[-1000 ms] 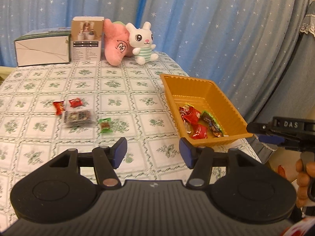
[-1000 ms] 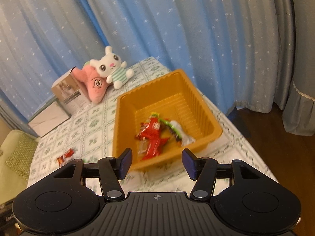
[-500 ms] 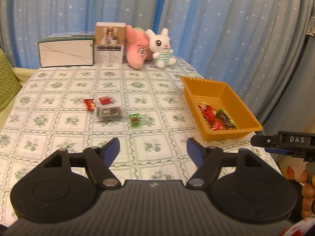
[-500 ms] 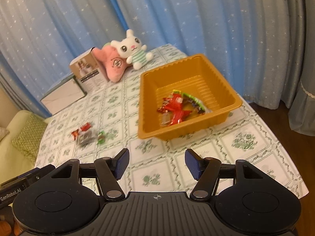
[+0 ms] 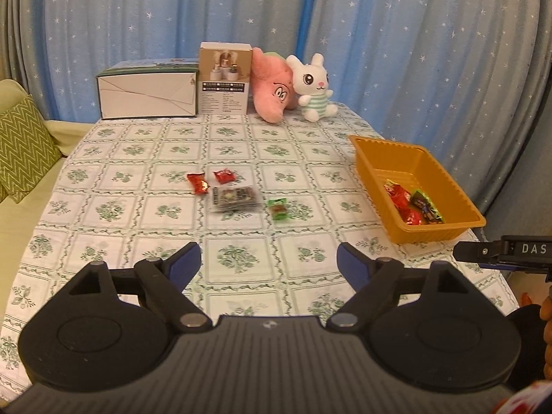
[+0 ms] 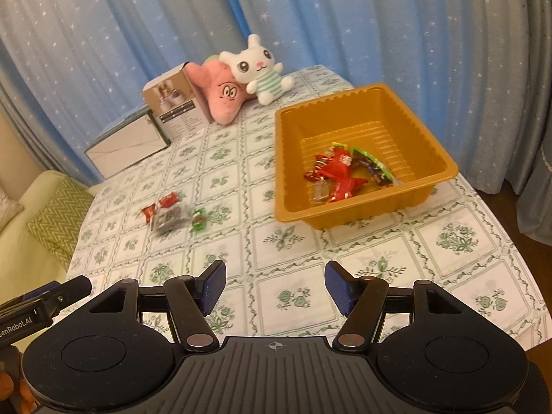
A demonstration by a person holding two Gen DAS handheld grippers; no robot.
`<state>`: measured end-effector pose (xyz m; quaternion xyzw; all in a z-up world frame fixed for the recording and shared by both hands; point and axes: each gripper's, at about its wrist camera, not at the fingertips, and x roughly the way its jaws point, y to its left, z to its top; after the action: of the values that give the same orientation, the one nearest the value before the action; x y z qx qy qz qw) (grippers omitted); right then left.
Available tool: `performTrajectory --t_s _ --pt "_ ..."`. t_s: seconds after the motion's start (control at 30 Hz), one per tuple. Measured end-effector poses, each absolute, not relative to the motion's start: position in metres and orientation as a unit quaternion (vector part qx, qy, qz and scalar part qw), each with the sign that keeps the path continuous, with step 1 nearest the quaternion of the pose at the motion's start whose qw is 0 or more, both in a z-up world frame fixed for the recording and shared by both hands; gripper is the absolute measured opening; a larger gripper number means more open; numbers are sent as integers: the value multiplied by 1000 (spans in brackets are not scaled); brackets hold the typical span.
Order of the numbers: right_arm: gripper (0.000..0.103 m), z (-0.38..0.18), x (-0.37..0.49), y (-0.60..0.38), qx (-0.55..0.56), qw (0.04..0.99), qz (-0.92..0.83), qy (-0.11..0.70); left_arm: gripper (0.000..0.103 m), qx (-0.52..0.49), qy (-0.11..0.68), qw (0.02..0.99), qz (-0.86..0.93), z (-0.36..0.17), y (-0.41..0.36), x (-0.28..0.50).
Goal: Organize snacks
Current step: 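Move both tools back toward the remaining snacks on the table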
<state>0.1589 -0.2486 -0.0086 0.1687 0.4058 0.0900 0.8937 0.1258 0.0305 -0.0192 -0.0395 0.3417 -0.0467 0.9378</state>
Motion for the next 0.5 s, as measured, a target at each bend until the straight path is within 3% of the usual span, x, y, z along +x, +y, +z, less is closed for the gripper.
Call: performTrajectory --t_s 0.27,0.5 --pt "64 -4 169 -229 148 898 108 400 86 -21 340 939 -46 -17 43 136" --pt "64 -5 185 -200 121 901 131 396 93 1 338 939 -59 -17 58 157"
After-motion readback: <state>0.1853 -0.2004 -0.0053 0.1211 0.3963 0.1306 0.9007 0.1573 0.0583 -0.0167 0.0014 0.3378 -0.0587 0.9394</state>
